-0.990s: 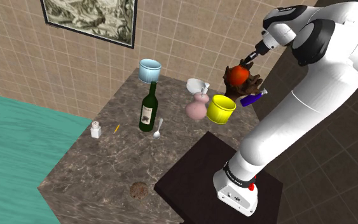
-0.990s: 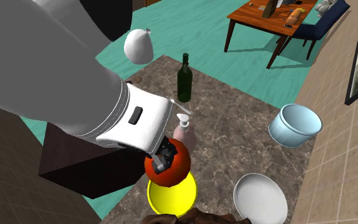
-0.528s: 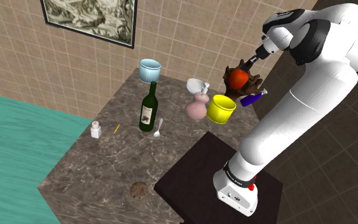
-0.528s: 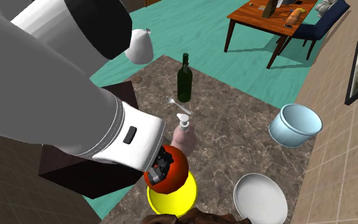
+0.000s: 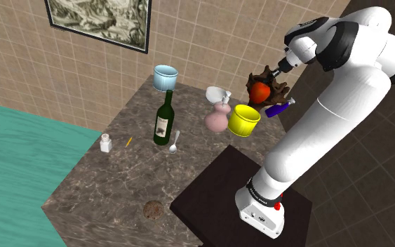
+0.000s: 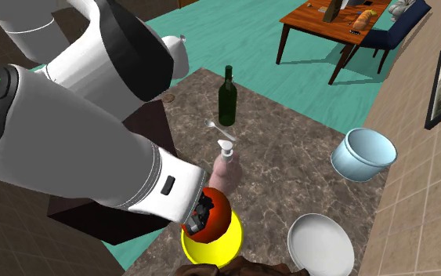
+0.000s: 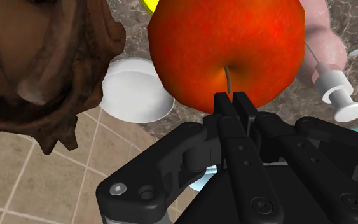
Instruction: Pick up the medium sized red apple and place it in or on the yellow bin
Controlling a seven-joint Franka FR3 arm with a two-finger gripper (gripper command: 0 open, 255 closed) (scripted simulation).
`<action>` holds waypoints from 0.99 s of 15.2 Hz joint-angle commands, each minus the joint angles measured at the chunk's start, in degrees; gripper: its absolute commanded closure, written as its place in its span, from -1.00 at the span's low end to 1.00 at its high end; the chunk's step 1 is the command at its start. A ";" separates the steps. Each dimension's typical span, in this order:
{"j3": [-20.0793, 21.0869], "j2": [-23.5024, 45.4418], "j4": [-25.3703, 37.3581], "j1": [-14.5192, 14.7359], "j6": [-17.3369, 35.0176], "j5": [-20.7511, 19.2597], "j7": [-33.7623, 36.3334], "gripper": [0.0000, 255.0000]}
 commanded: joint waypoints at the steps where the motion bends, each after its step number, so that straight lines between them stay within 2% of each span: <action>1: -0.07 0.91 -0.85 -0.03 1.12 1.23 -1.14 1.00; 15: 0.74 7.91 -6.18 -1.39 7.70 11.34 -10.52 1.00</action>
